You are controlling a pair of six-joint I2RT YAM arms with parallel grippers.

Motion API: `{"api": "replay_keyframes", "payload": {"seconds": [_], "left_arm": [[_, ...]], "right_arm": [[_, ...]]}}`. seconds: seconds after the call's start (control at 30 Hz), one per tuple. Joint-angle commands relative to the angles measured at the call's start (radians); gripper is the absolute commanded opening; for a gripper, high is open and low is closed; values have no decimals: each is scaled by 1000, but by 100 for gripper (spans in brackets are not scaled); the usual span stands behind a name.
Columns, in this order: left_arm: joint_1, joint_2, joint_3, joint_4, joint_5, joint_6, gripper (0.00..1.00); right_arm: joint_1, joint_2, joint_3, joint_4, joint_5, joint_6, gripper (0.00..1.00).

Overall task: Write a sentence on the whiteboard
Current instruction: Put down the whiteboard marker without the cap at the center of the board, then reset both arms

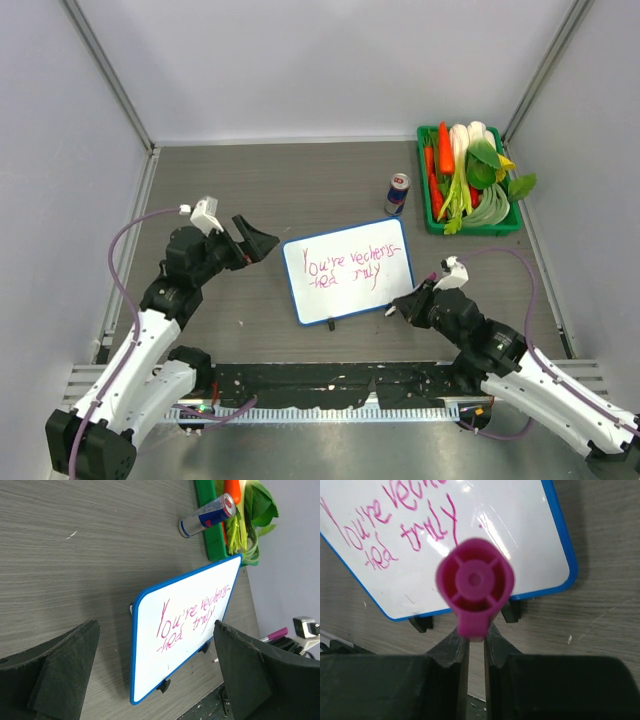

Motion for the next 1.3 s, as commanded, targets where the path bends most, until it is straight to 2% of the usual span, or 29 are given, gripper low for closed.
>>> {"api": "replay_keyframes", "payload": {"seconds": [0.0, 0.1, 0.27, 0.4, 0.43, 0.47, 0.57, 0.73, 1.27], "left_arm": [[-3, 5, 65, -79, -82, 9, 99], [-4, 23, 85, -85, -110, 9, 100], [-4, 54, 100, -82, -128, 0, 100], [-3, 71, 94, -59, -107, -11, 100], [-3, 76, 94, -58, -105, -13, 100], [-3, 77, 94, -58, -102, -13, 100], [-3, 77, 95, -62, -110, -3, 100], [-4, 60, 86, -58, -127, -2, 100], [-4, 30, 85, -98, -202, 46, 100]], "right_arm": [[-2, -47, -54, -81, -78, 137, 2], [-2, -69, -93, -111, -91, 171, 5], [0, -40, -89, -131, -77, 203, 20], [0, -1, -98, -102, -57, 242, 38], [-2, 6, -101, -94, -54, 249, 45], [-2, 14, -100, -88, -46, 256, 47], [-2, 26, -83, -83, -7, 260, 65], [-2, 64, -11, -81, 46, 204, 78], [-2, 279, 256, -28, 288, -99, 82]]}}
